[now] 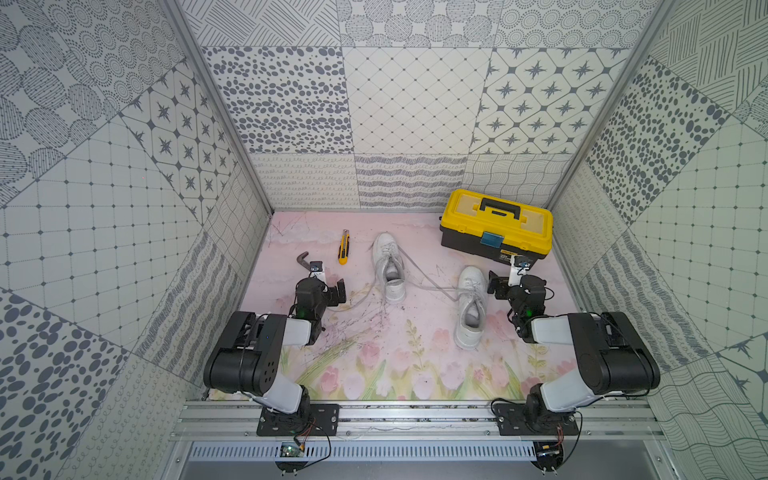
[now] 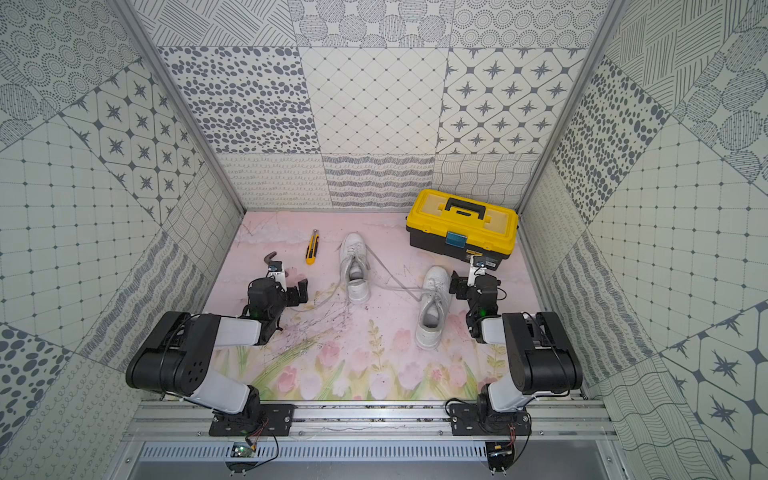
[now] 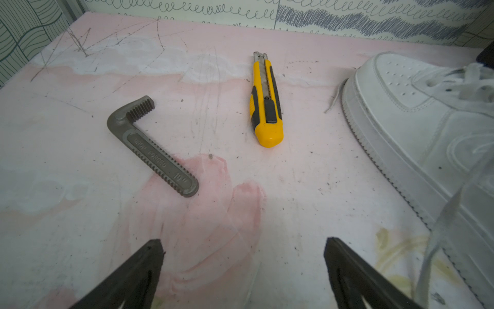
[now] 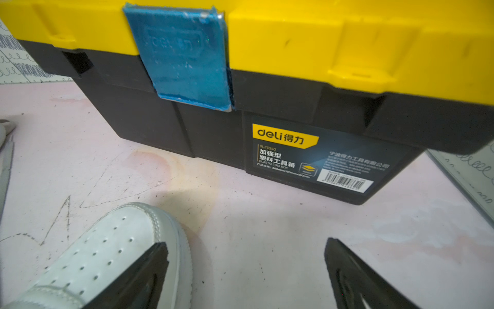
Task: Tie the shoes
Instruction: Adjust the shoelace on the shoe.
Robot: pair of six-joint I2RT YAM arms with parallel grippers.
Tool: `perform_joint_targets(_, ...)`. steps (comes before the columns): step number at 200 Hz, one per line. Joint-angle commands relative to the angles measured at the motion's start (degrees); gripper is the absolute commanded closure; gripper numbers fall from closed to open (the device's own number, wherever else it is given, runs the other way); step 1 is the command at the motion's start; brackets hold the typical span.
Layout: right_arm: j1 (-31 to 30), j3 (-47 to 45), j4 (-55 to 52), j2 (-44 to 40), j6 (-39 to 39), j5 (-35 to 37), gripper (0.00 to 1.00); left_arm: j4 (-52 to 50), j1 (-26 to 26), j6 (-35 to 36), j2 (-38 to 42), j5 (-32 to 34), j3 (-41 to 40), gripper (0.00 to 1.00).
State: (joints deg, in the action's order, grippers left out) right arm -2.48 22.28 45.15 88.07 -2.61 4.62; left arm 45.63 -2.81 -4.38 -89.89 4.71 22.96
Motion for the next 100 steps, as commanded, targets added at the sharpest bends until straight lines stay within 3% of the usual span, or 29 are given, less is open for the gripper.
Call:
perform_joint_targets(1, 0.4, 5.6, -9.9, -5.9, -1.3, 2.5, 0.03, -1.0, 0.6, 0.8, 1.6, -1.4, 1.9, 0.01)
perform_joint_targets(10, 0.5, 8.2, -19.1, -10.1, -1.7, 2.8, 0.03, -7.7, 0.6, 0.5, 4.8, -1.5, 4.1, 0.01)
perform_joint_targets(37, 0.4, 12.6, -33.6, -19.6, -5.8, -0.7, 0.03, -22.8, 0.5, -2.8, 15.1, -3.4, 9.0, 0.01)
perform_joint_targets(70, 0.4, 16.3, -48.6, -26.7, -13.3, -10.3, 0.03, -29.4, -1.9, -7.9, 24.2, -14.8, 8.9, 0.03)
perform_joint_targets(100, -0.1, 18.6, -60.6, -30.0, -17.4, -17.3, 0.03, -34.9, -8.5, -9.6, 26.9, -17.0, 7.4, 0.14)
